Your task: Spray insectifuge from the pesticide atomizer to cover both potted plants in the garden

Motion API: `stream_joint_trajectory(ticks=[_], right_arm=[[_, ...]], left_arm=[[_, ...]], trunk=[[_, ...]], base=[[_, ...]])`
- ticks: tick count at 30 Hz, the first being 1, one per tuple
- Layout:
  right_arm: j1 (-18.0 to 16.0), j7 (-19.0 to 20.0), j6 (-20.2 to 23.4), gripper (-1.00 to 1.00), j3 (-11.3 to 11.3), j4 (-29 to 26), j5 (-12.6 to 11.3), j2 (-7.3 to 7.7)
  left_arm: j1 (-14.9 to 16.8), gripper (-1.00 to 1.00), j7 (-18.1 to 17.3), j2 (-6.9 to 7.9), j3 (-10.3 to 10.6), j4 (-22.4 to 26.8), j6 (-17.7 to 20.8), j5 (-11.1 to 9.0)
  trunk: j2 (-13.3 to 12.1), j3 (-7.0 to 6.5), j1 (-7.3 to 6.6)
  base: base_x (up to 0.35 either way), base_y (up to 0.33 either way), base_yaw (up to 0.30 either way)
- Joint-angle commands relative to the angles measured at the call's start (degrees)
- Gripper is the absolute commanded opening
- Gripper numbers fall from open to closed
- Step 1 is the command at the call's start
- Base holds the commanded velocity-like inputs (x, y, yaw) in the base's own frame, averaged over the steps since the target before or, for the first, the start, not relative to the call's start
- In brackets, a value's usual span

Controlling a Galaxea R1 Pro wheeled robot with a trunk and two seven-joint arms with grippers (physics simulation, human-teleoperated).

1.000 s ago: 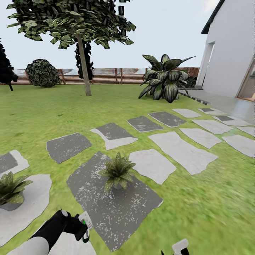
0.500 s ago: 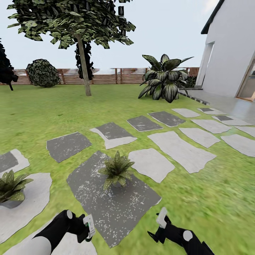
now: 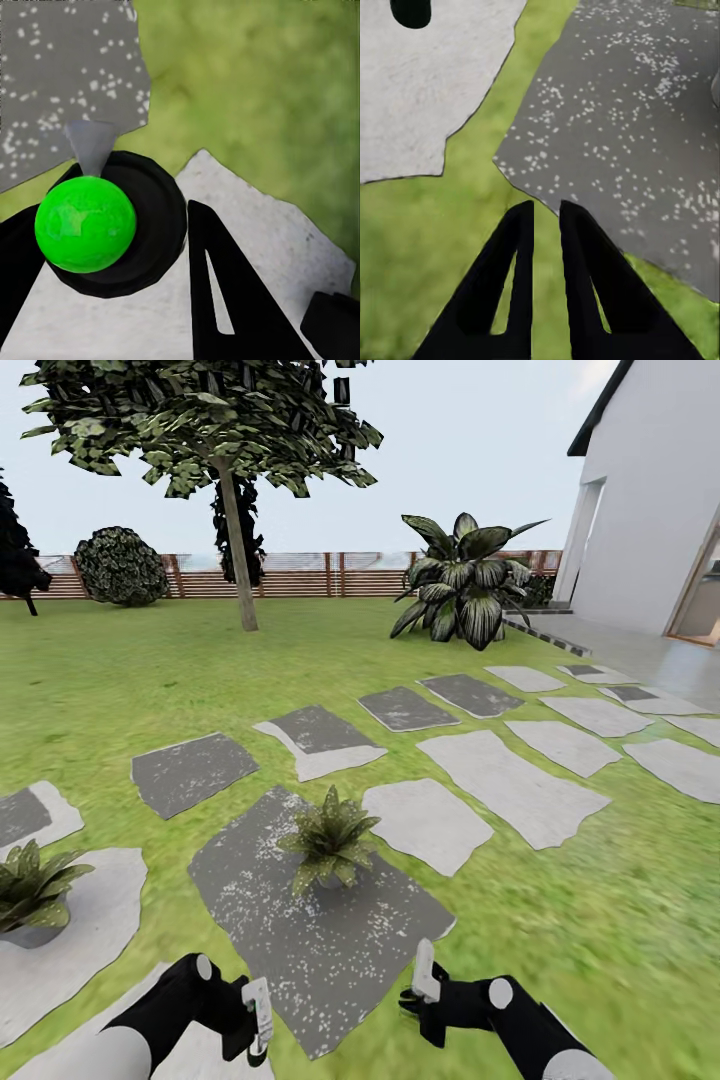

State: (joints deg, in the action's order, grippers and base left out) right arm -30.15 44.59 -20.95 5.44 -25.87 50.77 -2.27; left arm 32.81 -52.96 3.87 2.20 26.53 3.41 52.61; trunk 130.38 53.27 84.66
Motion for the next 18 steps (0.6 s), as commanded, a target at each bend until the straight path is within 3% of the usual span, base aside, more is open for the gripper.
stream_joint_trajectory(ticks=[1,3,6,9,14,18], right_arm=[[-0.2,0.4,-0.2,-1.00,0.4,0.0,0.5,-0.28],[-0.3,0.5,-0.2,-1.00,0.3,0.0,0.5,-0.74],[-0.9,0.5,-0.2,-1.00,0.3,0.0,0.5,-2.56],[-1.2,0.5,-0.1,-1.00,0.3,0.0,0.6,-4.39],[-1.5,0.5,-0.1,-1.00,0.3,0.0,0.6,-5.74],[-2.0,0.5,-0.1,-1.00,0.3,0.1,0.5,-6.38]], left_arm=[[0.0,-1.00,-0.4,-0.14,0.2,0.2,0.3,-0.1],[0.1,-1.00,-0.5,-0.99,0.3,0.2,0.5,0.0],[0.1,-1.00,-0.4,-2.77,0.8,0.2,0.9,0.2],[0.0,-1.00,-0.2,-3.55,3.6,0.6,1.2,0.1],[0.0,-1.00,0.1,-5.46,4.3,0.9,1.2,0.2],[0.0,-1.00,0.5,-6.10,4.4,1.2,1.2,0.2]], trunk=[[0.0,0.06,-0.01],[0.0,0.06,-0.01],[0.0,0.06,-0.01],[0.0,0.06,-0.01],[0.0,0.06,-0.01],[0.0,0.06,-0.01]], base=[[0.000,0.000,0.000],[0.000,0.000,0.000],[0.000,0.000,0.000],[0.000,0.000,0.000],[0.000,0.000,0.000],[0.000,0.000,0.000]])
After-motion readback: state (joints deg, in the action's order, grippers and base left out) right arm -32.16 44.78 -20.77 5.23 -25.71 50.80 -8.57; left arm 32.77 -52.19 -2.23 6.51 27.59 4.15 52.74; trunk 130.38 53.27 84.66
